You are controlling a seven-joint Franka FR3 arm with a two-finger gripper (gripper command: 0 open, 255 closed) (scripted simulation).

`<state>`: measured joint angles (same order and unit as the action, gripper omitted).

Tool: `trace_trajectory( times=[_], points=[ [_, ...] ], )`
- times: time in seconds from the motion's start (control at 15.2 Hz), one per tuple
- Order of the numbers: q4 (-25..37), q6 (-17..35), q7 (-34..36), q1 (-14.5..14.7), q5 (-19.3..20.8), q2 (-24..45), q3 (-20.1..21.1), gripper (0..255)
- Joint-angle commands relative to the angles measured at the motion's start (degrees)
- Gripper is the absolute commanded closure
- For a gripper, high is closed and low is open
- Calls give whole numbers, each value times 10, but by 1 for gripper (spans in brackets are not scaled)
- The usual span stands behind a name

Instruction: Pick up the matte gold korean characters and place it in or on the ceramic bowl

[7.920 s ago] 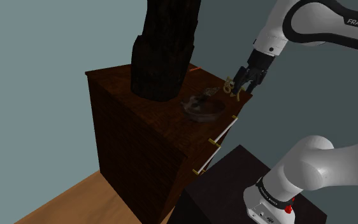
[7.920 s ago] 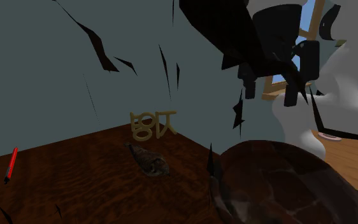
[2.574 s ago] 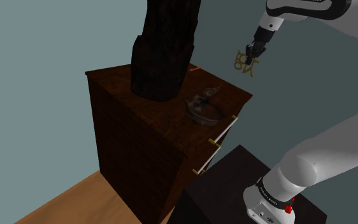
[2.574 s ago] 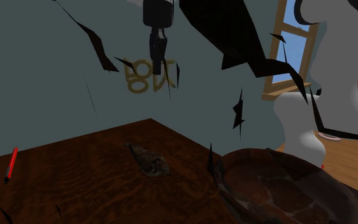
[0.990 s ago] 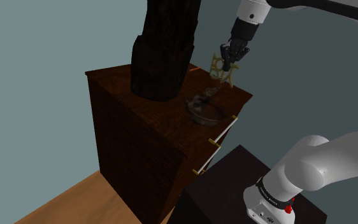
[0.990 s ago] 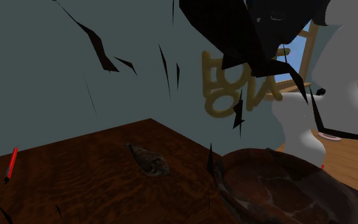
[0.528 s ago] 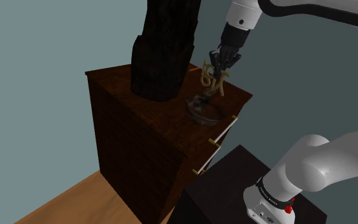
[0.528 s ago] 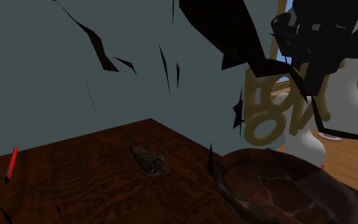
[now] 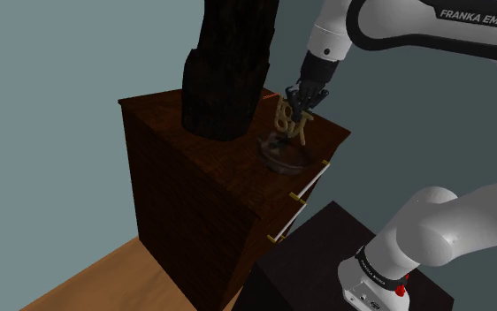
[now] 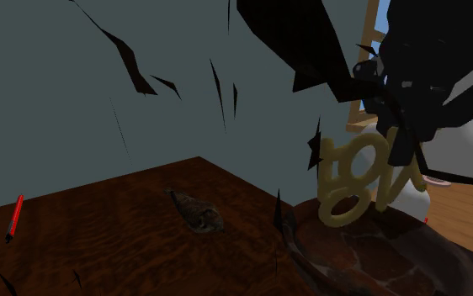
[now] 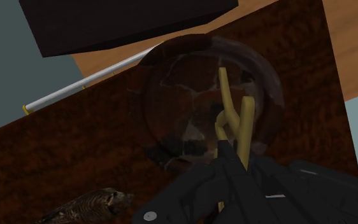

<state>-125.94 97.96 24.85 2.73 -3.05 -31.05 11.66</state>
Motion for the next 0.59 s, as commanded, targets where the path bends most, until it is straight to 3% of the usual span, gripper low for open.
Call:
trace_trajectory(
  times=[0.0,0.53],
  points=[
    [-19,18,1,1,-1,-2,1,255],
    [-39,36,1,1,-2,-3,2,255]
  ],
)
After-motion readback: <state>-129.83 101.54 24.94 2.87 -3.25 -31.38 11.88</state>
